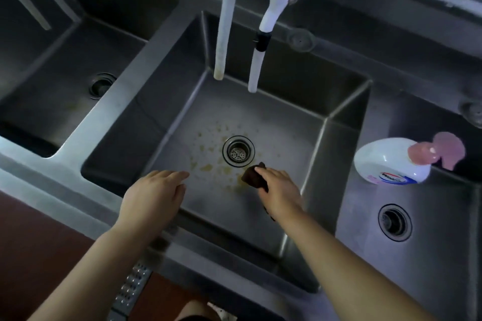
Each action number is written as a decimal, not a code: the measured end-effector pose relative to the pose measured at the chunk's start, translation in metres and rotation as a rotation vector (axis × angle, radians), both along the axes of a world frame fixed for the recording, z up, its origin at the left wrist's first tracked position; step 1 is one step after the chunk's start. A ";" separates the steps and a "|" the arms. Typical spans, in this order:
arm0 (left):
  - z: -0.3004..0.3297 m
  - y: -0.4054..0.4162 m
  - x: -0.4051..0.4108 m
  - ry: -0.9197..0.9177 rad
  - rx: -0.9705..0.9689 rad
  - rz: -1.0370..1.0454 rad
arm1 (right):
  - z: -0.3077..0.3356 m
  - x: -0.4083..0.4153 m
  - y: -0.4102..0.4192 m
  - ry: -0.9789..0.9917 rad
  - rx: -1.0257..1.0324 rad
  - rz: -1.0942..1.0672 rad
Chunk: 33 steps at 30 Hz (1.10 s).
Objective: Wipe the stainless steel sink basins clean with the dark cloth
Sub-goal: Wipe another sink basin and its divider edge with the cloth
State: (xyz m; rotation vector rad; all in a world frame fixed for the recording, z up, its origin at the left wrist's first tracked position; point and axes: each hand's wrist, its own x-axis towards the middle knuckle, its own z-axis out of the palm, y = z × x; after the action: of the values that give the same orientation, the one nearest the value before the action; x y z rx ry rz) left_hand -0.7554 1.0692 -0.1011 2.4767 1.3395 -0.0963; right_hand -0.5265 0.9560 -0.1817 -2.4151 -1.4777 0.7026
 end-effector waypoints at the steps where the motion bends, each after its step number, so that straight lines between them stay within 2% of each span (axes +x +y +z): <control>1: -0.006 0.010 0.002 0.009 -0.007 -0.005 | -0.013 0.000 0.008 -0.010 -0.046 0.020; 4: -0.023 0.037 0.006 0.038 -0.025 -0.030 | -0.049 -0.003 0.022 -0.023 -0.176 0.125; 7: -0.042 0.061 0.014 0.057 -0.063 -0.103 | -0.078 -0.016 0.026 0.034 -0.381 0.355; 9: -0.055 0.077 0.021 0.095 -0.094 -0.162 | -0.096 -0.028 0.022 0.034 -0.466 0.432; 13: -0.088 0.108 0.041 0.232 -0.141 -0.327 | -0.128 -0.055 0.011 0.015 -0.481 0.305; 17: -0.123 0.130 0.064 0.528 -0.105 -0.555 | -0.151 -0.050 0.023 -0.052 -0.437 0.198; 19: -0.139 0.135 0.068 0.596 -0.082 -0.577 | -0.160 -0.033 0.038 -0.086 -0.403 0.131; 23: -0.172 0.143 0.068 0.614 0.017 -0.563 | -0.175 0.018 0.073 -0.142 -0.330 -0.038; 28: -0.205 0.144 0.069 0.581 -0.004 -0.647 | -0.185 0.084 0.103 -0.223 -0.335 -0.269; 33: -0.222 0.135 0.079 0.481 0.009 -0.762 | -0.190 0.074 0.096 -0.247 -0.316 -0.312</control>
State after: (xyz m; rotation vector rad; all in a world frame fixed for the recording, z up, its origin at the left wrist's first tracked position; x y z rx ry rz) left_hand -0.6766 1.2040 -0.3229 2.9364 0.4366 -0.8977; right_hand -0.4524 1.0518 -0.3717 -2.9778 -1.0878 0.6231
